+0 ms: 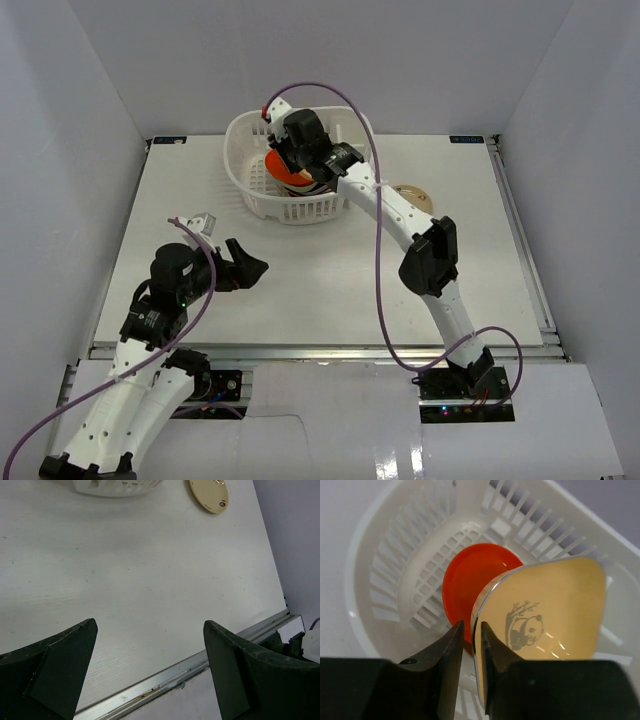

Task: Place the plates into the plastic bin on the countertop

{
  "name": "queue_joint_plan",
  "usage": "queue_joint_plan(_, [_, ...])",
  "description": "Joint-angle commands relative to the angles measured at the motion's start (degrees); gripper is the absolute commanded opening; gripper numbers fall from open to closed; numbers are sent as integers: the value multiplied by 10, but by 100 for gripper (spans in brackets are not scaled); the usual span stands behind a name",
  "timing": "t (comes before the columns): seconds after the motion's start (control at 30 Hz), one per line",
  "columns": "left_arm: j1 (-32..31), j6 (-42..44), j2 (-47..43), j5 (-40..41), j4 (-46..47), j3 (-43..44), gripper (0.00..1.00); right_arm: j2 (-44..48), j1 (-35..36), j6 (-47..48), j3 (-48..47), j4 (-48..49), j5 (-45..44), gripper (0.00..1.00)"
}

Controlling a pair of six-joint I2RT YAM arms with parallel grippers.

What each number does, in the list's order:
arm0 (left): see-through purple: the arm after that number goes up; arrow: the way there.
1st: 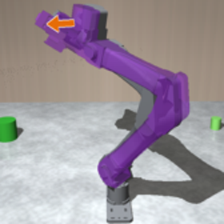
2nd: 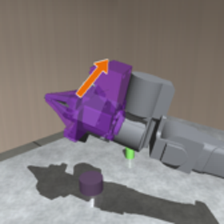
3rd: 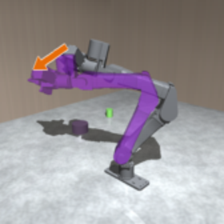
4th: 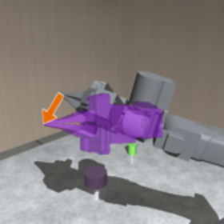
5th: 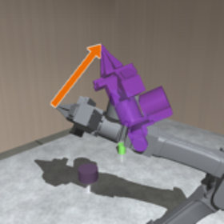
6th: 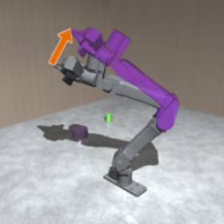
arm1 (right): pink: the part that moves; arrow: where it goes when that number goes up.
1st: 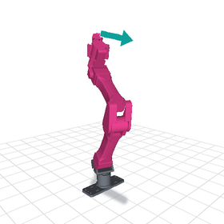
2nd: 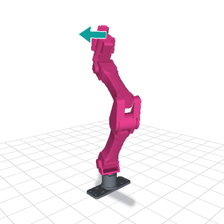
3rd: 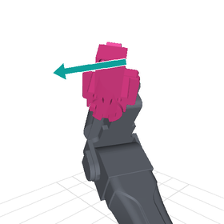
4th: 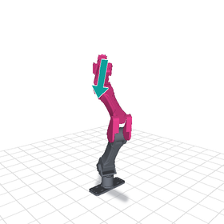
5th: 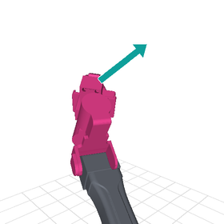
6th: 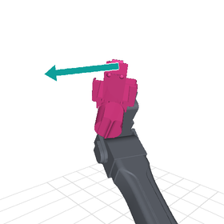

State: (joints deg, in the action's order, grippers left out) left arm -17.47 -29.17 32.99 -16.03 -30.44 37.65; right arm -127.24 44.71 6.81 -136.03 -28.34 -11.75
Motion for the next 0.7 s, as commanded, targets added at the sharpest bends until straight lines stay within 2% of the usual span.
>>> queue_joint_plan(0.0, [0,12,-4,14,-10,29,98,-11,2,69,8,47,17,30])
queue_joint_plan(0.03, [0,18,-1,17,-9,29,98,-3,2,66,40,63,16,65])
queue_joint_plan(0.07, [0,21,1,19,-2,26,98,2,2,64,51,74,13,79])
queue_joint_plan(0.13, [0,27,12,27,5,21,98,18,2,53,56,95,-1,95])
queue_joint_plan(0.2, [0,32,16,35,16,16,98,47,-1,41,52,102,-6,96])
queue_joint_plan(0.3, [0,44,22,47,24,20,98,110,-16,-9,126,141,-15,91])
queue_joint_plan(0.33, [0,53,27,56,25,23,98,175,-36,-48,229,191,-19,88])
queue_joint_plan(0.4, [0,60,31,69,24,34,98,251,-65,-106,357,249,-14,83])
queue_joint_plan(0.43, [0,62,30,74,26,35,98,324,-86,-137,423,274,-8,78])
queue_joint_plan(0.47, [0,62,28,86,29,34,98,358,-135,-169,556,335,-3,76])
queue_joint_plan(0.5, [0,61,26,93,34,30,98,391,-164,-244,620,357,8,73])
queue_joint_plan(0.53, [1,60,23,95,48,17,98,440,-196,-284,682,376,15,63])
queue_joint_plan(0.57, [0,60,20,96,50,12,98,456,-259,-319,795,419,45,59])
queue_joint_plan(0.6, [0,63,22,94,49,14,98,468,-288,-373,842,440,60,59])
queue_joint_plan(0.63, [0,64,23,92,49,15,98,477,-342,-397,881,455,74,54])
queue_joint_plan(0.67, [0,65,25,91,50,16,98,475,-367,-414,913,473,91,53])
